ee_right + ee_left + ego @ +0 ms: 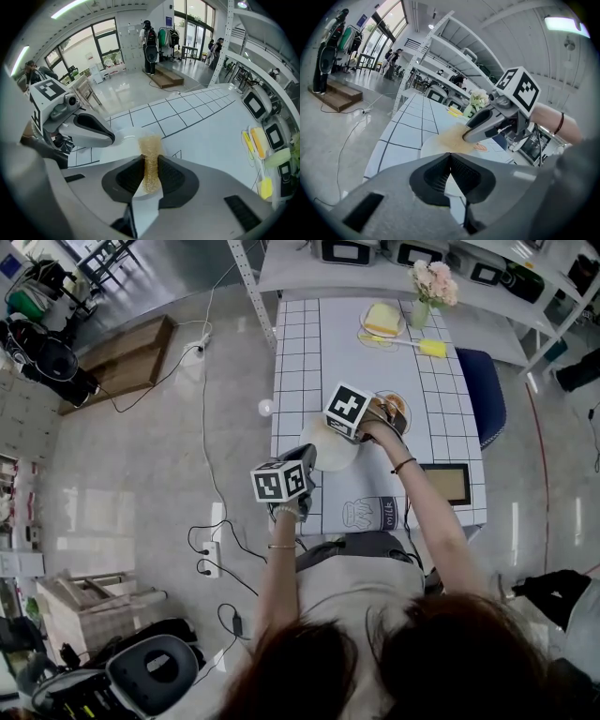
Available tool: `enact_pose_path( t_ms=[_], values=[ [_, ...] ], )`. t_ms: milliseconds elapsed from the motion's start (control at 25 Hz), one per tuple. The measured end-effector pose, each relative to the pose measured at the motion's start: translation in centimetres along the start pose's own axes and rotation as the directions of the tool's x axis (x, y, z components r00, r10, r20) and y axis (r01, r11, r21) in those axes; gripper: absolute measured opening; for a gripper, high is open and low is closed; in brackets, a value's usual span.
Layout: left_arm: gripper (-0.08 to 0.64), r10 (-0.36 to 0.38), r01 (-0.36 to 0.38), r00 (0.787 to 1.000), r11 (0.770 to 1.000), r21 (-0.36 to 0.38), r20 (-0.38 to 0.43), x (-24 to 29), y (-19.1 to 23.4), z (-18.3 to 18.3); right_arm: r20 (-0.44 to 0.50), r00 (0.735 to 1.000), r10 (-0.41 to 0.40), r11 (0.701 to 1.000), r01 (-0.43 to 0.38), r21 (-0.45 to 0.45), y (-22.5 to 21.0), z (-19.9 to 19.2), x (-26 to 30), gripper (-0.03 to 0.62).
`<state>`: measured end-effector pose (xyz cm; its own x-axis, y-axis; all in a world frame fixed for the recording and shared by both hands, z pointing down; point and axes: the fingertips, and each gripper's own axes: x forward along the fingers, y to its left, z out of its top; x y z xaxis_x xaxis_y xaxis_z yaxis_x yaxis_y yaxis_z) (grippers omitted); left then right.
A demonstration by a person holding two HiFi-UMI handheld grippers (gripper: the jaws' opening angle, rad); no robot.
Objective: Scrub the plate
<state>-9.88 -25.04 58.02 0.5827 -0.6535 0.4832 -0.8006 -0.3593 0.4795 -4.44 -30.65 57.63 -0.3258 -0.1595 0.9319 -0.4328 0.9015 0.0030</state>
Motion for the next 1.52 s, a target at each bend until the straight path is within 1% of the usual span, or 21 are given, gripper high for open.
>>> enact_pose_path(
  t_ms=[160,680,1520],
  values=[
    [0.011,-0.002,0.002,1.0,1.0,-0.006,0.0,-0.1,-0.2,-0.1,-0.006,1.0,0.0,1.0,0.0,0.003,0.0,-0.5,-0.2,0.08],
    [0.011,-0.007,0.007,1.0,1.0,0.009,-0.008,-0.2,-0.9,-0.6,-0.016,1.0,0.003,1.0,-0.003,0.005,0.4,-2.0,-1.0,0.08],
    [0.011,0.014,-0.014,1.0,1.0,-0.014,0.0,-2.1,-0.9,-2.0,-0.037,0.999,0.029,0.999,-0.029,-0.019,2.8,-3.2,-1.4,0.08]
  ],
)
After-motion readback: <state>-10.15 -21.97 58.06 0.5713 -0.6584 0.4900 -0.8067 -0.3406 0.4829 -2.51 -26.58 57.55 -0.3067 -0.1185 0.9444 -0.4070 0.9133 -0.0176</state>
